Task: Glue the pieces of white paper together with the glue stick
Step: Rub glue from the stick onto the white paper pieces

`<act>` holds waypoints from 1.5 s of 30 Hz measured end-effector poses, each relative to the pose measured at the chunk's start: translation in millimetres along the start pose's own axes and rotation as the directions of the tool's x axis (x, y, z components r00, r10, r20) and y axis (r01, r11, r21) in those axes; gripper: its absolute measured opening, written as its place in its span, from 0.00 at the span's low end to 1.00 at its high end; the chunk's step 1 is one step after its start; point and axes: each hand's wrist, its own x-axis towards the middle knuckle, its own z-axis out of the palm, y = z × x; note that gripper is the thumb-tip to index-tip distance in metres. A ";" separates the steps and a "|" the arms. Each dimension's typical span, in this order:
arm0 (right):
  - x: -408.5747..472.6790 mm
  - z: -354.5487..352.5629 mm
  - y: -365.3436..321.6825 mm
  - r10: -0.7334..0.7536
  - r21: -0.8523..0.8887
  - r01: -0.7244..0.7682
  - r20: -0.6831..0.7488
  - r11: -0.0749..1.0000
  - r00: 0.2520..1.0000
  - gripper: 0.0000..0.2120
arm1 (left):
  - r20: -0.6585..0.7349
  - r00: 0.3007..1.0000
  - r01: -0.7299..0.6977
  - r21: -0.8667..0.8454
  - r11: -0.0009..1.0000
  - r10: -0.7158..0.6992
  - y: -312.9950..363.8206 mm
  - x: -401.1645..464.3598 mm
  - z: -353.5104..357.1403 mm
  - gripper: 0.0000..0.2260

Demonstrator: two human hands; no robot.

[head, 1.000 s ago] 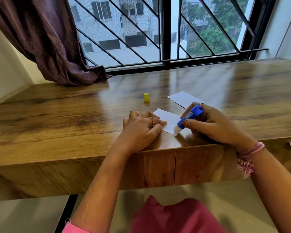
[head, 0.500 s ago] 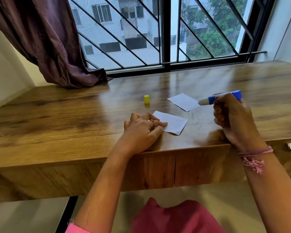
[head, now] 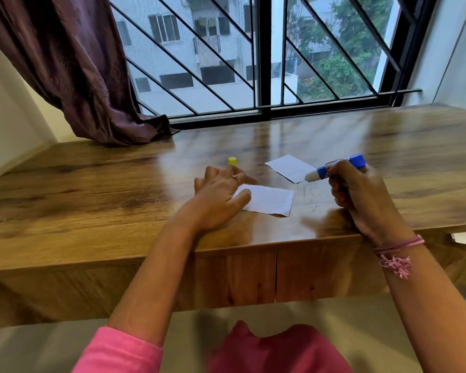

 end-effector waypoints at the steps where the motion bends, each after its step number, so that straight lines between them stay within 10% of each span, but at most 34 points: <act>1: 0.6 -0.2 0.5 0.001 0.004 -0.001 0.001 1.000 1.000 0.08 | 0.024 0.999 -0.026 -0.046 0.999 0.027 -4.3 0.0 -2.9 0.19; 8: 2.3 -2.1 3.2 -0.006 0.021 0.006 0.010 1.000 1.000 0.07 | 0.221 0.970 -0.070 -0.143 0.987 0.101 -11.6 3.4 -6.8 0.21; 20: 0.9 -1.2 1.3 0.006 0.003 -0.006 0.002 1.000 1.000 0.04 | 0.143 0.989 0.011 0.226 0.974 -0.045 38.2 6.0 7.1 0.26; 31: 0.4 -0.2 -0.3 0.023 0.017 -0.023 0.002 1.000 1.000 0.03 | -0.169 0.985 0.036 0.100 0.994 -0.018 17.9 4.1 7.0 0.16; 45: 14.5 11.4 -4.6 0.092 -0.308 -0.052 0.118 0.950 0.989 0.13 | 0.025 0.984 0.173 0.054 0.984 -0.174 -2.2 15.7 22.3 0.13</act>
